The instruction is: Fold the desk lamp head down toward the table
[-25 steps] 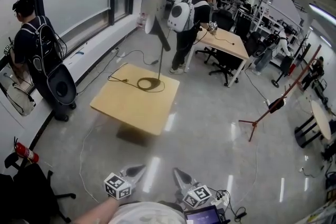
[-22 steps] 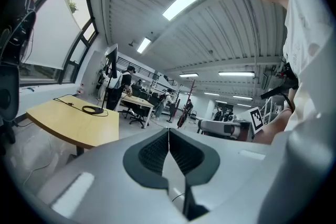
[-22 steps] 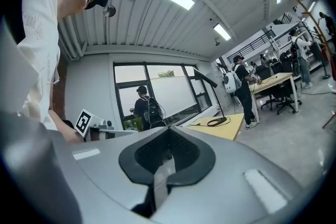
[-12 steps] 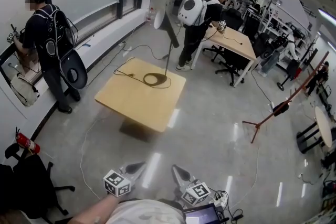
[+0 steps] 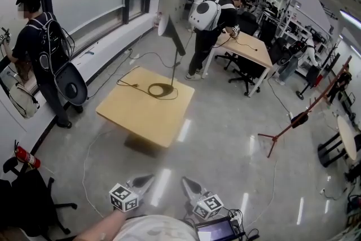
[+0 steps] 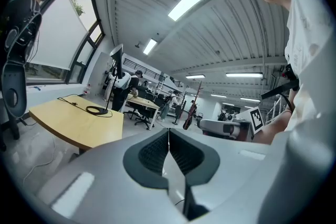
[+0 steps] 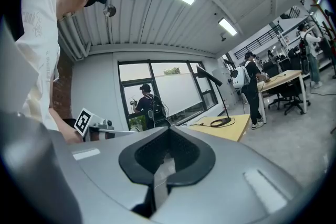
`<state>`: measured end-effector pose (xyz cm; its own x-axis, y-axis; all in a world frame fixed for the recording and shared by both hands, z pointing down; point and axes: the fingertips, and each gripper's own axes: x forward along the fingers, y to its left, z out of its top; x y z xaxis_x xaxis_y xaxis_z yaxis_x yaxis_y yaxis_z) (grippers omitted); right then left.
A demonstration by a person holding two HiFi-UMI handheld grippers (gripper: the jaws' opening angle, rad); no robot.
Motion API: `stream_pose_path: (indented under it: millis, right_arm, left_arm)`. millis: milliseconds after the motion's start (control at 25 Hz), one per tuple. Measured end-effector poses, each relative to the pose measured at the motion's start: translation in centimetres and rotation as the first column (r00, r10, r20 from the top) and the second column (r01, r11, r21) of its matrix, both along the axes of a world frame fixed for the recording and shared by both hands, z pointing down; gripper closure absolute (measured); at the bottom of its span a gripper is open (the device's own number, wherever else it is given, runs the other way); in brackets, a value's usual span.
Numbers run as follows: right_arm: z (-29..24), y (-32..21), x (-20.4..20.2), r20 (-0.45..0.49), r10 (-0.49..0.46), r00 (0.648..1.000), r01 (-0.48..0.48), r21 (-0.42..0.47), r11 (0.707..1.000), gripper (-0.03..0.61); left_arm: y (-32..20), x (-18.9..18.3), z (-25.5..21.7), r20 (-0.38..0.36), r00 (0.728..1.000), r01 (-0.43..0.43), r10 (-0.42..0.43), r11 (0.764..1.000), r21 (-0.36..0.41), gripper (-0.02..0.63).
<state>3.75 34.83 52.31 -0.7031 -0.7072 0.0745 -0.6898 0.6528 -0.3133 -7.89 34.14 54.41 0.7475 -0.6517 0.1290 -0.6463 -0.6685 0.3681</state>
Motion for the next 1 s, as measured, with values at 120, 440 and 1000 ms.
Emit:
stream_pose_path:
  millis: [120, 440, 1000]
  right_arm:
    - [0.5, -0.9, 1.3, 0.01, -0.004, 1.0, 0.004, -0.003, 1.0, 0.568]
    - [0.7, -3.0, 4.0, 0.019, -0.035, 0.999, 0.035, 0.0, 0.999, 0.569]
    - [1.0, -7.3, 7.6, 0.022, -0.095, 0.995, 0.094, 0.019, 0.995, 0.569]
  left_arm:
    - [-0.8, 1.1, 0.1, 0.007, 1.0, 0.008, -0.008, 1.0, -0.001, 0.609]
    - [-3.3, 4.5, -0.4, 0.021, 1.0, 0.02, -0.021, 1.0, 0.004, 0.609]
    - [-8.1, 6.4, -1.7, 0.043, 0.99, 0.135, -0.136, 0.99, 0.035, 0.611]
